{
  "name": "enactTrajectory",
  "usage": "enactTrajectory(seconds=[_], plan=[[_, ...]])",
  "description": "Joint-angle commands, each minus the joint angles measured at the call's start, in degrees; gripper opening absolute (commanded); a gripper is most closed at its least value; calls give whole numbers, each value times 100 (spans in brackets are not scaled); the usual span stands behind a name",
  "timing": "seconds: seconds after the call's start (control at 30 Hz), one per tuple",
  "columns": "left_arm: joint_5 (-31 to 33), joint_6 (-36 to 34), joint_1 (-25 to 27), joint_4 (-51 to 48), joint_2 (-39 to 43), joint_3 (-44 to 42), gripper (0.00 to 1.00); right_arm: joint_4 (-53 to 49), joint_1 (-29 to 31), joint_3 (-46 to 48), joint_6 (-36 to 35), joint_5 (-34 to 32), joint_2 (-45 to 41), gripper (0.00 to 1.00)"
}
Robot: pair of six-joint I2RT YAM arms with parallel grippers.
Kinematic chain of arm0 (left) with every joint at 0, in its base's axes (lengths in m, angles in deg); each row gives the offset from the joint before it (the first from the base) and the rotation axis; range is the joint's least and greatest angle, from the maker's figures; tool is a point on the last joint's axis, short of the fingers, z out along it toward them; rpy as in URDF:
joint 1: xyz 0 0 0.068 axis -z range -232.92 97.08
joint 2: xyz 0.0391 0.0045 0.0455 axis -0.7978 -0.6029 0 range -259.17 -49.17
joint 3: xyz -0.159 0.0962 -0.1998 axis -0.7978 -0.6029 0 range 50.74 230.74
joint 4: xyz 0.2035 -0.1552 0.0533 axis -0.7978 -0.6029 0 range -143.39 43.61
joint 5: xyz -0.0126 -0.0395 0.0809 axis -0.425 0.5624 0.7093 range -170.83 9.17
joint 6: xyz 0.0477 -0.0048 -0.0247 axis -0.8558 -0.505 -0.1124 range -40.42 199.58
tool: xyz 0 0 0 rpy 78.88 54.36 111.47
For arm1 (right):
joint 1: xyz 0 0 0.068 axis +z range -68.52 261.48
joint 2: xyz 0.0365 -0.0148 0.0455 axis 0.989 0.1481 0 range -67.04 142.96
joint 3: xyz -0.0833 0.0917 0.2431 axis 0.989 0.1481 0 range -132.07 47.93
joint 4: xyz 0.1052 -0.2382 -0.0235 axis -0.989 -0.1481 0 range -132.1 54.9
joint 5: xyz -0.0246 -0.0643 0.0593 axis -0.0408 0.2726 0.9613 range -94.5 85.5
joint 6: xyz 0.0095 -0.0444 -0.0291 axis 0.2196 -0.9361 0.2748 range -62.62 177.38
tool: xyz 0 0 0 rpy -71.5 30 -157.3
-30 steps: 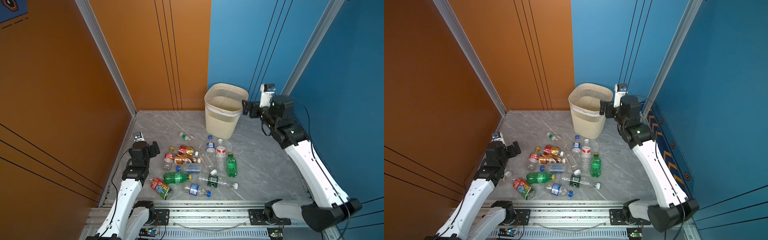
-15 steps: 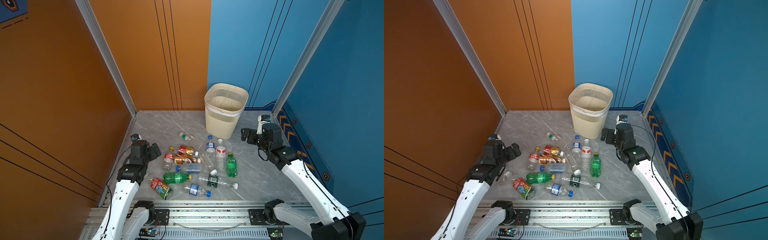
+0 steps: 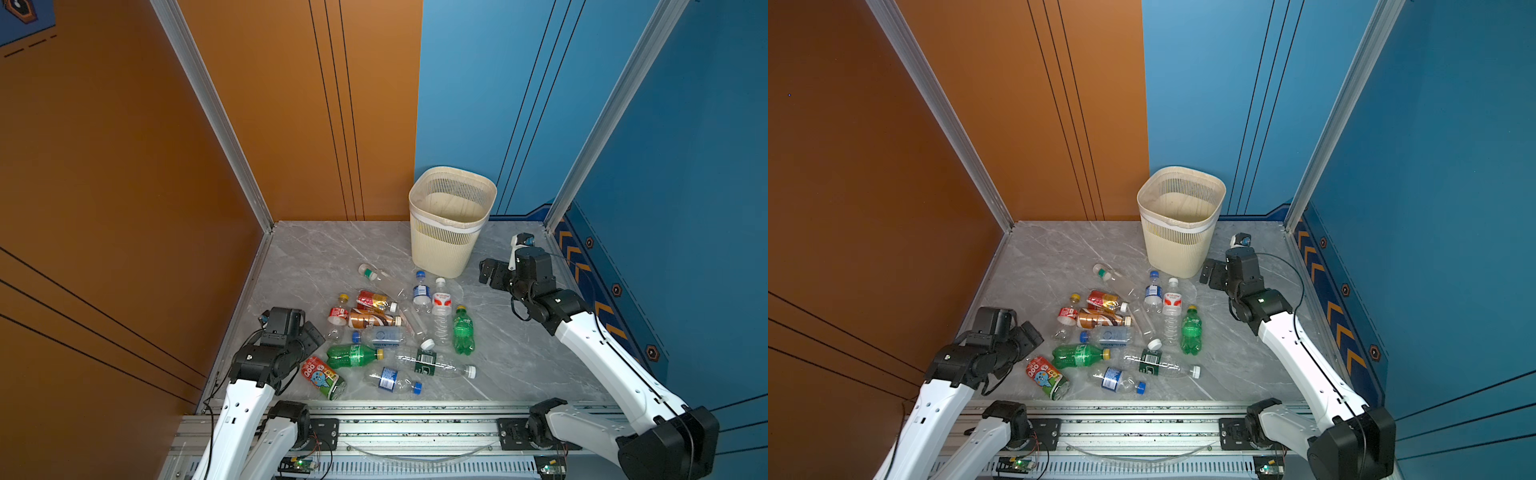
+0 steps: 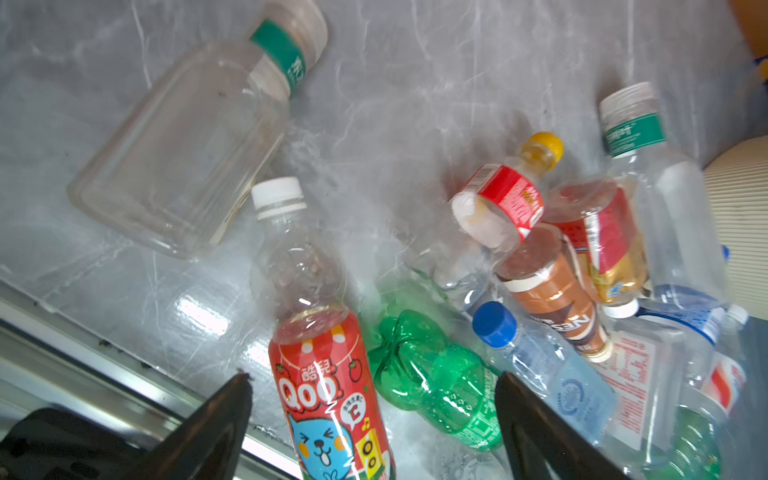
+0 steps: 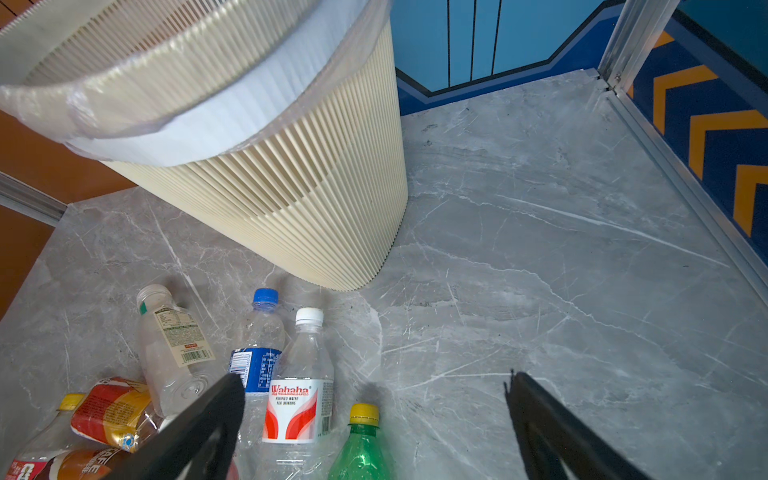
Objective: Put the plastic bottles in the bin
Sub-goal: 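Lower the left gripper onto the red Qoo bottle while the right gripper withdraws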
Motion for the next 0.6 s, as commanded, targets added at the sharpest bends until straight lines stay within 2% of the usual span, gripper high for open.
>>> enactTrajectory(seconds=[0.0,0.17,0.33,0.57], plan=[[-163,344,36,-304,28,-295,92,142,-39,88,66,-128,-39,100],[-332,402,100,-208,-131,-443,91,144,-71,114,62,-114,-32,100],[-167,551,392,-207,-418,-517,91,144,-101,112,74,-116,-30,100],[-376,889,510,248,-389,-1140,88,186,-143,196,93,-119,-66,100]])
